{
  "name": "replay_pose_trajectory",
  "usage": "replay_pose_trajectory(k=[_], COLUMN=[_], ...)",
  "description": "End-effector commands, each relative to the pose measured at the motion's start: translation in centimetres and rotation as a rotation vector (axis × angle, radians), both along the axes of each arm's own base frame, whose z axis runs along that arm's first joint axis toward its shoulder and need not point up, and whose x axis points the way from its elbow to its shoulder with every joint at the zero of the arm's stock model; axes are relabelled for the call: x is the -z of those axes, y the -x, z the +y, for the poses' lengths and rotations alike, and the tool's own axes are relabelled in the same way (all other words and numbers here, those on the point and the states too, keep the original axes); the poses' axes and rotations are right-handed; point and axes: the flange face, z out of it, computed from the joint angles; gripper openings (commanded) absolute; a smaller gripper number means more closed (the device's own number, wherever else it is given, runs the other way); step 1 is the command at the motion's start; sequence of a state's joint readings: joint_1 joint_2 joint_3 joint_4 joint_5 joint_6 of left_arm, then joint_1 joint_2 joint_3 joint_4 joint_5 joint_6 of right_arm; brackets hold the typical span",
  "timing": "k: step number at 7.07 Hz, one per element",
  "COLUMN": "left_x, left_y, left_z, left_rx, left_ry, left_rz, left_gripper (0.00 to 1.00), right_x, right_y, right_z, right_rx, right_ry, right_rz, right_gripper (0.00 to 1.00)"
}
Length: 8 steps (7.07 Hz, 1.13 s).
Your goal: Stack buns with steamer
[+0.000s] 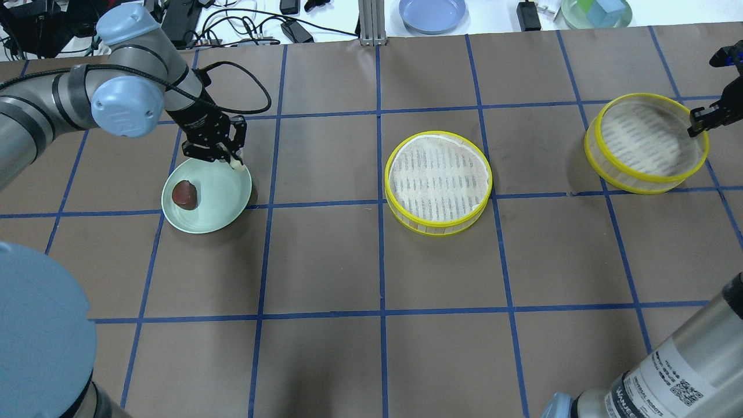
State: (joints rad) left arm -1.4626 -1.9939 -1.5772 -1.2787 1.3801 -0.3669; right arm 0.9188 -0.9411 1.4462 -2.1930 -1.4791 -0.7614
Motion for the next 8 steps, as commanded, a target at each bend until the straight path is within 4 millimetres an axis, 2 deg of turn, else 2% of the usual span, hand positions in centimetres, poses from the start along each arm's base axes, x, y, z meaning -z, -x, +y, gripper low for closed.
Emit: replay_pose_trajectory(k=[1,2,3,4,5,6,8], left_x=[-0.8,-0.4,-0.4,-0.8,-0.1,0.9,3.9], left_y=[9.4,14.5,18.6,20.5,21.9,24.0,25.6], left_z=[1.7,3.2,4.3,4.2,4.2,4.5,3.8], left_rx=[0.006,0.075,0.127,0.07,0.073,0.109,0.136], left_ry=[-0.008,-0.012,0.014,0.03,0.048,0.088,0.141], left_rz=[0.082,0.089,0.143,0.232,0.282,0.296,0.311], left_gripper=[0.0,0.0,0.0,0.0,0.0,0.0,0.0], right_x=[-2.8,-3.9,-4.2,-6.8,-7.6,-7.5,-8.3], right_y=[-0.2,-0.3,-0.8,-3.7,-6.2,-7.1,-8.4], right_z=[0.3,0.4,0.5,0.4,-0.3,-0.4,-0.1], right_rx=[0.006,0.006,0.036,0.068,0.047,0.042,0.1], right_ry=[0.023,0.033,0.019,0.013,0.018,0.011,0.012], right_rz=[0.024,0.033,0.019,0.005,0.009,0.004,-0.006], right_gripper=[0.0,0.0,0.0,0.0,0.0,0.0,0.0])
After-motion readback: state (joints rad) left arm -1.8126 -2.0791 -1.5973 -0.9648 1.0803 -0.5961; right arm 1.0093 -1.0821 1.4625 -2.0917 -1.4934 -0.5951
